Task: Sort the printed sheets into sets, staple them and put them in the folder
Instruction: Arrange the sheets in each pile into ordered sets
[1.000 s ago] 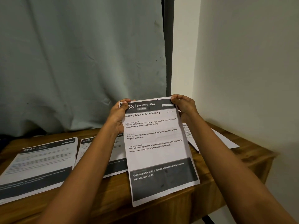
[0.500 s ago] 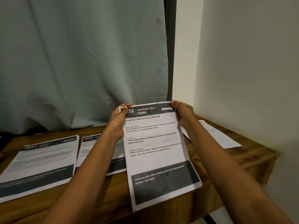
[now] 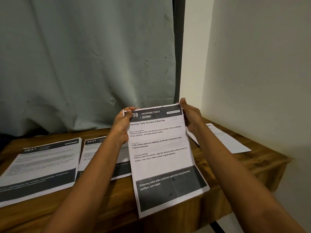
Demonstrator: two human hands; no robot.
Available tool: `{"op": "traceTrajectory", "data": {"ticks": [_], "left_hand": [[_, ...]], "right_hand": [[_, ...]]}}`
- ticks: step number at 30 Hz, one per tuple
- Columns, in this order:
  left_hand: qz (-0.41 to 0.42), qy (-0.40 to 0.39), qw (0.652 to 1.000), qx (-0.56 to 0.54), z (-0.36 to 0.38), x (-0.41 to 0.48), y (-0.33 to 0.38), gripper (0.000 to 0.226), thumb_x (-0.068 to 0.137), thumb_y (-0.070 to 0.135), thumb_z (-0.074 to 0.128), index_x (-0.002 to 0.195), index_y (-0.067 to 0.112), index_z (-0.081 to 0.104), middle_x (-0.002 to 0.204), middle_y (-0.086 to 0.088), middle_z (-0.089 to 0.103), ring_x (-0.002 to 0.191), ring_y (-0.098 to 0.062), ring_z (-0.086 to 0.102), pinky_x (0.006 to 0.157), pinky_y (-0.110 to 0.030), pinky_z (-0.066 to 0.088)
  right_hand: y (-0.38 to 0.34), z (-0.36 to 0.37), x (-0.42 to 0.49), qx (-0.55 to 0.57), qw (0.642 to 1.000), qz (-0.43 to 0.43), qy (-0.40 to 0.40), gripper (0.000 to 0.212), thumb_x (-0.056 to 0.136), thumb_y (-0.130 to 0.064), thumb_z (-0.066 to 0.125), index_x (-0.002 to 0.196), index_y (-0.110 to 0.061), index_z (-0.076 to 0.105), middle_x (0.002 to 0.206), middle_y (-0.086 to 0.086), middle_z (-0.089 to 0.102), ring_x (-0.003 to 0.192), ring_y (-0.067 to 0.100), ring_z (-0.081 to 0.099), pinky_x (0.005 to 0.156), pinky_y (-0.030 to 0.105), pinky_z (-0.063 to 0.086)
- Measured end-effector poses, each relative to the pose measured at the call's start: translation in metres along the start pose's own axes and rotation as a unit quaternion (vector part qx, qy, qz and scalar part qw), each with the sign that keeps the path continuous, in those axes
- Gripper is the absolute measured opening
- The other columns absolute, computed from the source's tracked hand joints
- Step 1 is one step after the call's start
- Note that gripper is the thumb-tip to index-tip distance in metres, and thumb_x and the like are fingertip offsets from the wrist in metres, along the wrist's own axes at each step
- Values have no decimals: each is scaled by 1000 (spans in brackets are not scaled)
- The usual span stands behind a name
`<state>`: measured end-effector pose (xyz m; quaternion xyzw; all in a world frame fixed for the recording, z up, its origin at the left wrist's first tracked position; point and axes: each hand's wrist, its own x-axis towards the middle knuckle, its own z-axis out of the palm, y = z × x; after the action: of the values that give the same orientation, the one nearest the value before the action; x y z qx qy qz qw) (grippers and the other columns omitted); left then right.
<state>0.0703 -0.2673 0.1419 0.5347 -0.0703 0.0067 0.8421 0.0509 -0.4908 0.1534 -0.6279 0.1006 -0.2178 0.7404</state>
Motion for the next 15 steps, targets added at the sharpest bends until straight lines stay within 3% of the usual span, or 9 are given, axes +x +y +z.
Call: {"op": "traceTrajectory", "data": {"ticks": [2, 5, 7, 9, 11, 13, 15], "left_hand": [[-1, -2, 1000, 2, 0, 0, -1, 19, 102, 20, 43, 88, 21, 56, 85, -1, 68, 57, -12, 67, 47, -28, 55], [-1, 0, 1000, 5, -1, 1, 0, 19, 102, 20, 43, 88, 21, 56, 85, -1, 67, 58, -13, 66, 46, -29, 55], [-2, 6, 1000, -1, -2, 2, 1, 19, 102, 19, 42, 89, 21, 56, 85, -2, 67, 59, -14, 65, 47, -29, 56], [-4, 12, 1000, -10, -4, 3, 3, 19, 102, 18, 42, 90, 21, 56, 84, -3, 66, 56, -13, 65, 46, -29, 56], [-6, 17, 1000, -15, -7, 5, 5, 19, 102, 18, 42, 90, 22, 56, 83, -4, 65, 53, -12, 65, 46, -29, 56], [-5, 19, 1000, -17, -8, 7, 9, 19, 102, 17, 42, 90, 22, 56, 82, -5, 65, 51, -12, 65, 45, -29, 55], [7, 16, 1000, -21, -5, 9, 15, 17, 102, 17, 44, 90, 21, 55, 83, -5, 64, 51, -12, 65, 45, -30, 56]], "right_hand": [[0, 2, -2, -1, 1000, -20, 5, 39, 90, -47, 59, 98, -10, 69, 80, 4, 71, 64, 18, 64, 53, 23, 50], [-3, 2, -3, -10, 1000, -11, 18, 48, 96, -54, 40, 89, -14, 65, 81, 5, 69, 71, 22, 64, 65, 30, 52], [-3, -3, -7, 20, 999, 14, -36, 58, 94, -62, 29, 91, -15, 63, 79, 4, 66, 72, 21, 64, 69, 31, 51], [4, -12, -9, -22, 994, 25, -108, 68, 90, -69, 28, 103, -13, 63, 93, 4, 70, 87, 23, 66, 83, 35, 52], [13, -22, -13, -88, 981, 16, -172, 59, 93, -65, 28, 113, -21, 63, 112, 3, 70, 104, 24, 66, 94, 40, 50], [22, -29, -19, -104, 970, 2, -221, 47, 95, -58, 29, 116, -29, 61, 118, 0, 68, 109, 23, 64, 96, 40, 50], [24, -32, -23, -95, 966, 0, -242, 50, 90, -61, 30, 119, -31, 57, 120, -1, 66, 109, 22, 64, 93, 40, 51]]}}
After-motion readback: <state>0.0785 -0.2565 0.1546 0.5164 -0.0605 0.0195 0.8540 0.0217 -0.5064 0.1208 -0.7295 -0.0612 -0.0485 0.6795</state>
